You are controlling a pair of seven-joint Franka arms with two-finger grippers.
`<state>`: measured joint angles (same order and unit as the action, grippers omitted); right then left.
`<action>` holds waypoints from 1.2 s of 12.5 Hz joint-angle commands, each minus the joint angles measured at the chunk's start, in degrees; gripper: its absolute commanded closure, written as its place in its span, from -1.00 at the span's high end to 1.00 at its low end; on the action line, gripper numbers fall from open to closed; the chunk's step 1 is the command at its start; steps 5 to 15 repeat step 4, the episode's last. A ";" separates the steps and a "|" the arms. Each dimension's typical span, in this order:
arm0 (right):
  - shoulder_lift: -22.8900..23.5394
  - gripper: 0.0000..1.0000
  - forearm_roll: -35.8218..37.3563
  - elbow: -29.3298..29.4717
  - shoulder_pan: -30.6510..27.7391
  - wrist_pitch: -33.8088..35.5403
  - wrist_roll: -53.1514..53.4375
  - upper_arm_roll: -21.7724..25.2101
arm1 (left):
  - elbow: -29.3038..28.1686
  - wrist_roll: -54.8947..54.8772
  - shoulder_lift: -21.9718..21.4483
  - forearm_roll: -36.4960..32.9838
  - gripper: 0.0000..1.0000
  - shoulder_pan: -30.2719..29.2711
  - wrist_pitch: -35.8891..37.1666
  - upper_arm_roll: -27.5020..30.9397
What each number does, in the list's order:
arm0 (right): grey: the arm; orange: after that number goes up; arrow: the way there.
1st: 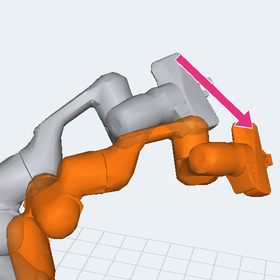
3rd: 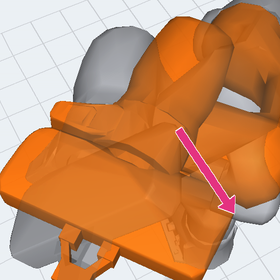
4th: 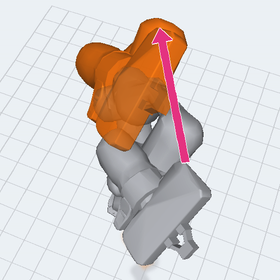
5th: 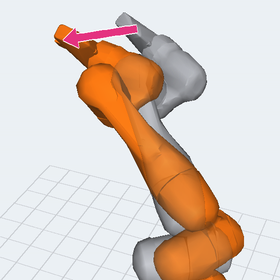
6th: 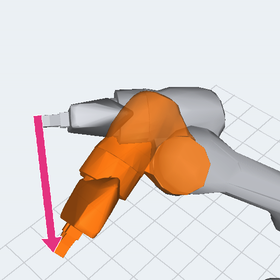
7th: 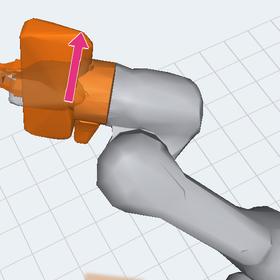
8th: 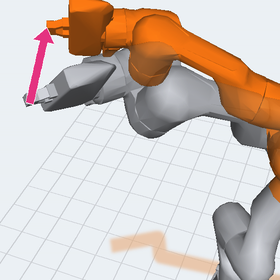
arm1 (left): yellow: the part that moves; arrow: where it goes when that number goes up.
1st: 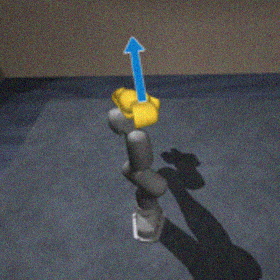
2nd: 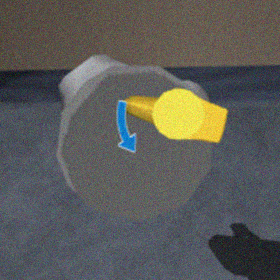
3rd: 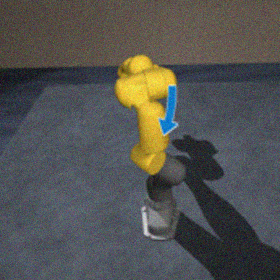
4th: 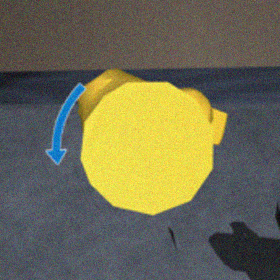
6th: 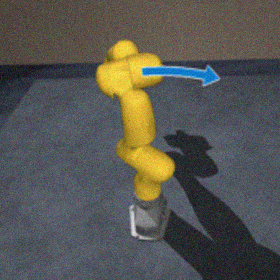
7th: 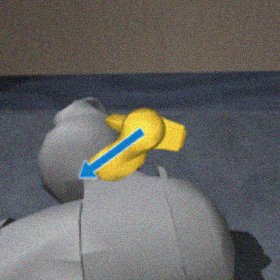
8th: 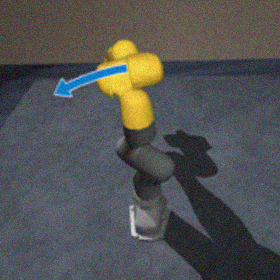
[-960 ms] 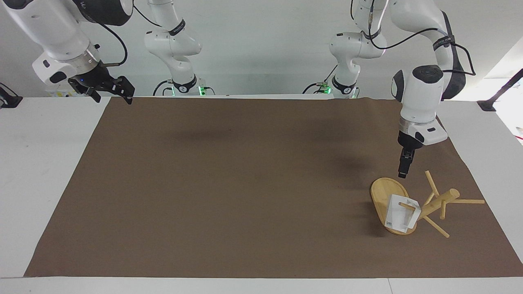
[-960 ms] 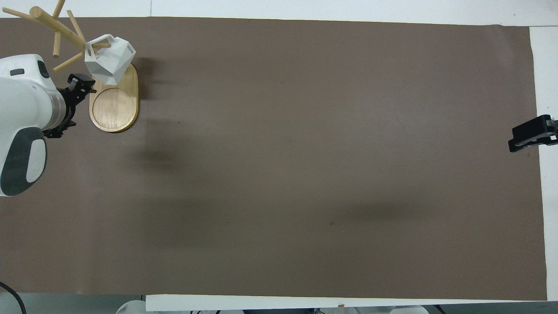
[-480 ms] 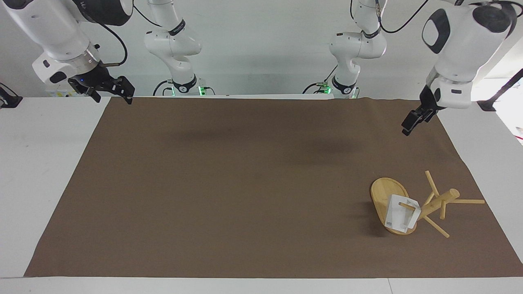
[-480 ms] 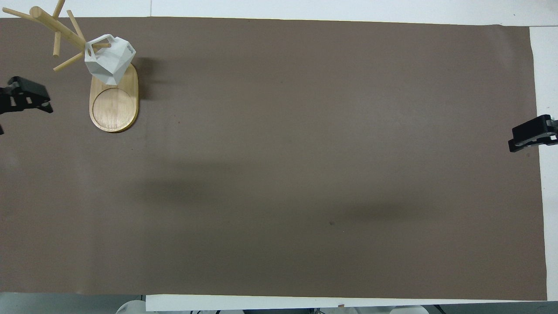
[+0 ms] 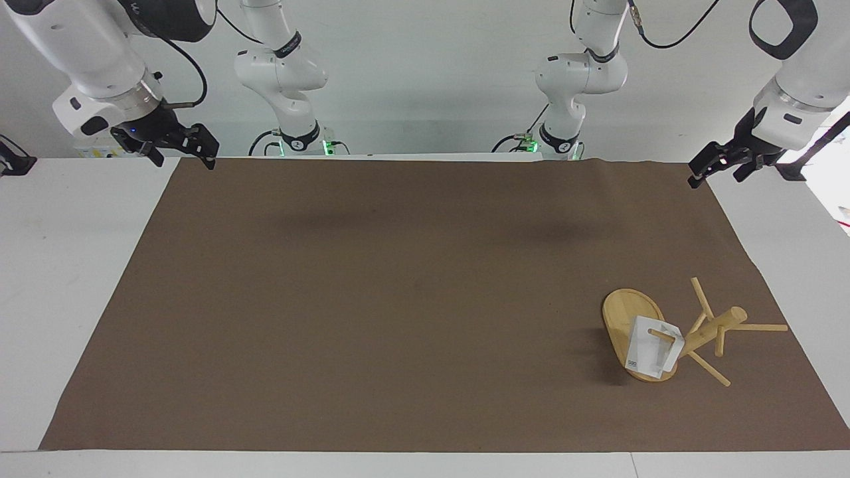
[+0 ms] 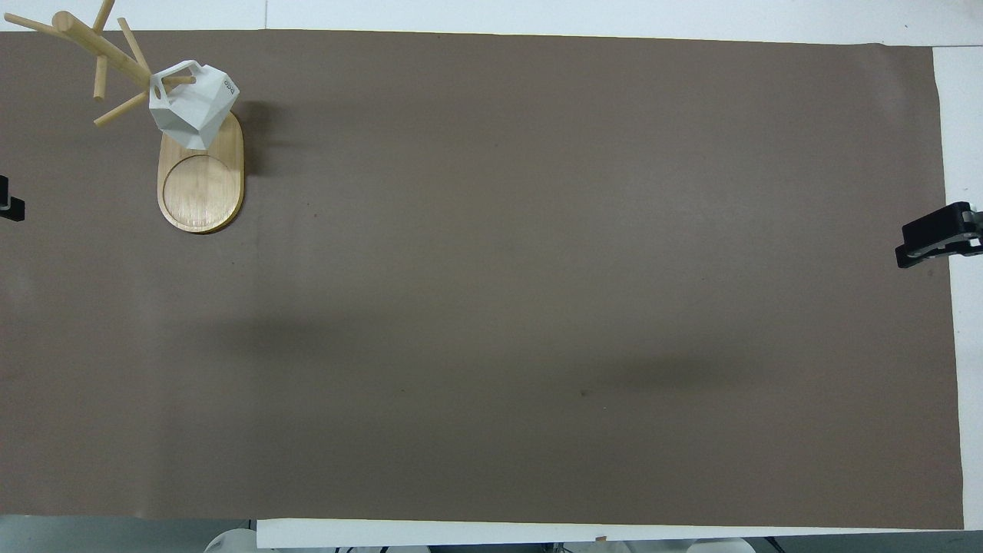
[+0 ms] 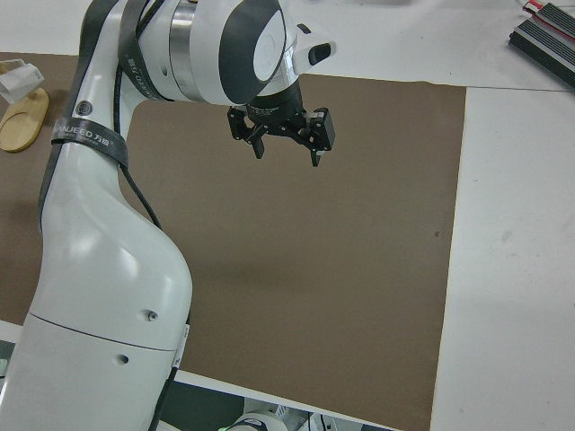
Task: Hang cup on rack
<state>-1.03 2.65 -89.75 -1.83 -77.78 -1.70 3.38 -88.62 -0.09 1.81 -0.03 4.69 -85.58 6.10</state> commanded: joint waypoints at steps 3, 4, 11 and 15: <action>-0.90 1.00 0.51 -1.21 -0.01 -0.88 0.47 -0.04 | 2.22 -1.49 1.44 1.09 1.00 -0.21 -0.02 -0.30; -0.90 1.00 0.51 -1.21 -0.01 -0.88 0.47 -0.04 | 2.22 -1.49 1.52 1.44 1.00 -0.12 -0.37 -0.30; -0.90 1.00 0.51 -1.21 -0.01 -0.88 0.47 -0.04 | 2.22 -1.49 1.52 1.44 1.00 -0.12 -0.37 -0.30; -0.90 1.00 0.51 -1.21 -0.01 -0.88 0.47 -0.04 | 2.22 -1.49 1.52 1.44 1.00 -0.12 -0.37 -0.30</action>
